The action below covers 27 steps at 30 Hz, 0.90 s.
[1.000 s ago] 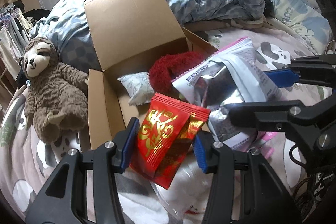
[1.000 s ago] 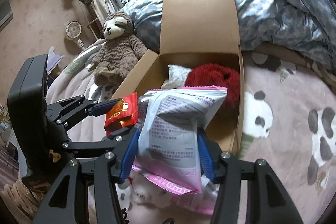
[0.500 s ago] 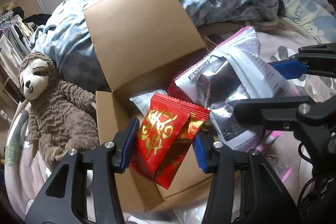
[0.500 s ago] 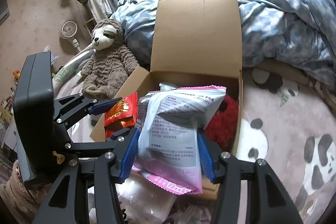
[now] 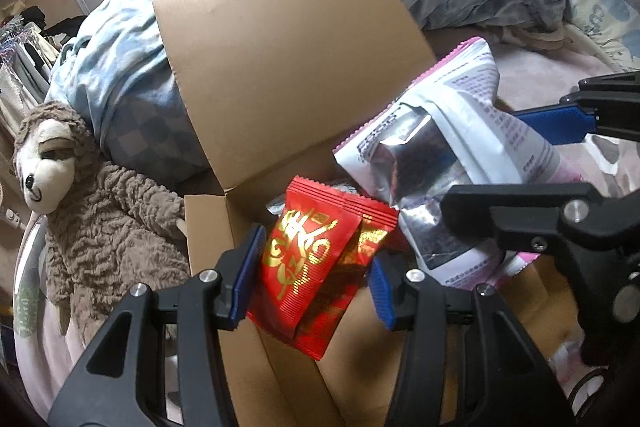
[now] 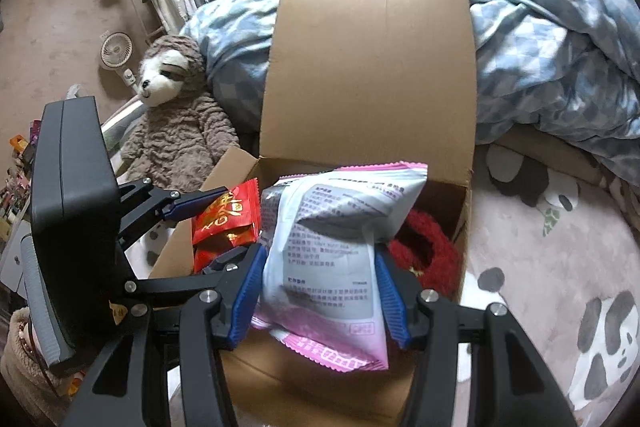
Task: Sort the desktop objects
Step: 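Open both tools to drop the red packet and snack bag into the box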
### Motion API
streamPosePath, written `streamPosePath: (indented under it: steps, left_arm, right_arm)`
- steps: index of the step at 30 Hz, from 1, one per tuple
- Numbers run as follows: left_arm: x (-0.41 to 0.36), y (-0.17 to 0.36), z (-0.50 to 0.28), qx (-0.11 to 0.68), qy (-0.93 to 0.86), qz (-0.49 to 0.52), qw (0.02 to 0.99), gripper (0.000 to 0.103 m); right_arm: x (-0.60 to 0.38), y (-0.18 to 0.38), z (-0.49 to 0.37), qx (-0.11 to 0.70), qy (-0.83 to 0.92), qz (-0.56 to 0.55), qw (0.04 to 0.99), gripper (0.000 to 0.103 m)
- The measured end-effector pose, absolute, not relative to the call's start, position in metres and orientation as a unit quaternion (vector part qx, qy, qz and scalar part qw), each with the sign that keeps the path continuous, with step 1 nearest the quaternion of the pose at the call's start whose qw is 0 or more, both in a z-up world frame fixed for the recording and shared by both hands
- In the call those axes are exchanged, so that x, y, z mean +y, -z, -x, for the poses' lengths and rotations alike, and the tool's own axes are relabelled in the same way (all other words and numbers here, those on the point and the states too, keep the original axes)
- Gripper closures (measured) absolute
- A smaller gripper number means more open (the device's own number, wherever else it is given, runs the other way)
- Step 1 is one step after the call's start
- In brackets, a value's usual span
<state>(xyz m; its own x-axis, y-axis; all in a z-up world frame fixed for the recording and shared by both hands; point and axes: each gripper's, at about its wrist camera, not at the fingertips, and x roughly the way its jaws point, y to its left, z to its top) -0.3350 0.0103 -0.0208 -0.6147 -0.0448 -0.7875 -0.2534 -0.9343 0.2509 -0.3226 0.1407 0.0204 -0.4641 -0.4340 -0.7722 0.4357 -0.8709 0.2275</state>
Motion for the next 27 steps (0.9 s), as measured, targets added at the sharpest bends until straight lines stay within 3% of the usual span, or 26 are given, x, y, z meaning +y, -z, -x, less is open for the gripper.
streamPosePath:
  steps: [23, 27]
  left_arm:
    - [-0.006, 0.072, 0.376, 0.109, -0.856, 0.5, 0.072, 0.056]
    - [-0.007, 0.069, 0.372, 0.114, -0.852, 0.507, 0.054, 0.049]
  right_arm:
    - [0.124, 0.033, 0.377, 0.001, 0.84, -0.495, 0.221, 0.047]
    - [0.124, 0.027, 0.371, 0.006, 0.843, -0.491, 0.22, 0.046]
